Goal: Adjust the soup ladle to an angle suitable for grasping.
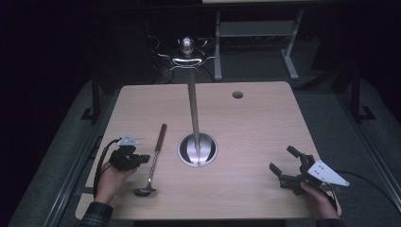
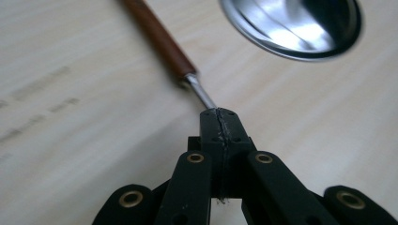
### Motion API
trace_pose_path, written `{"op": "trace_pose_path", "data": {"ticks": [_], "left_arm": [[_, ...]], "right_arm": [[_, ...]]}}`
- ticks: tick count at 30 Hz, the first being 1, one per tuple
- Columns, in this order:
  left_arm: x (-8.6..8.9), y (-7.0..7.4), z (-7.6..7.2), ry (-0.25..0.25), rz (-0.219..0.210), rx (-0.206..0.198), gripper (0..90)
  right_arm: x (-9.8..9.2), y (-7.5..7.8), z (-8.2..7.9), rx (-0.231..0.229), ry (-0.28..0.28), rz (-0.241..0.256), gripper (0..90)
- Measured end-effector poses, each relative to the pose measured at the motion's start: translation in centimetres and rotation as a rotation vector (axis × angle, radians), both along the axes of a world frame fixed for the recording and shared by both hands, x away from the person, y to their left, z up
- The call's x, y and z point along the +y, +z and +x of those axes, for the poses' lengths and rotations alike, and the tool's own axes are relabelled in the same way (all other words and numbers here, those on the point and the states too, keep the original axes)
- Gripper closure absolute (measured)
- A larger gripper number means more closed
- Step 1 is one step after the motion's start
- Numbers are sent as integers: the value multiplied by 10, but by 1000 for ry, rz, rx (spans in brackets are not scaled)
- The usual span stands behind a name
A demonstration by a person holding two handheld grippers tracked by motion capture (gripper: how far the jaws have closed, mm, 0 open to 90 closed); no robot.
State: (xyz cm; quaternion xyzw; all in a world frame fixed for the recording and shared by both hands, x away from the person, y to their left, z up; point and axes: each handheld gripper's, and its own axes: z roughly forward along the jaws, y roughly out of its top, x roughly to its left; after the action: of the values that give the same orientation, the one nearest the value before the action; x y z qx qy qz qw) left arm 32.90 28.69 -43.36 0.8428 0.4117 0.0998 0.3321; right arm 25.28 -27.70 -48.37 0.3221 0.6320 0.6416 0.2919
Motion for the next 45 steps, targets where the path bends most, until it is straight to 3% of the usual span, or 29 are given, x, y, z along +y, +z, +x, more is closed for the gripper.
{"op": "trace_pose_path", "data": {"ticks": [2,7,18,28,45], "left_arm": [[0,-1,7,12,18,-4,900],[-4,-4,24,34,20,-17,900],[-14,-18,51,44,36,2,900],[-18,-21,52,26,8,14,900],[-46,-14,49,-92,42,12,900]], "right_arm": [[0,0,0,2,0,1,72],[0,0,0,2,1,1,72],[0,0,0,1,4,3,72],[0,0,0,1,6,-1,72],[0,0,0,0,8,0,72]]}}
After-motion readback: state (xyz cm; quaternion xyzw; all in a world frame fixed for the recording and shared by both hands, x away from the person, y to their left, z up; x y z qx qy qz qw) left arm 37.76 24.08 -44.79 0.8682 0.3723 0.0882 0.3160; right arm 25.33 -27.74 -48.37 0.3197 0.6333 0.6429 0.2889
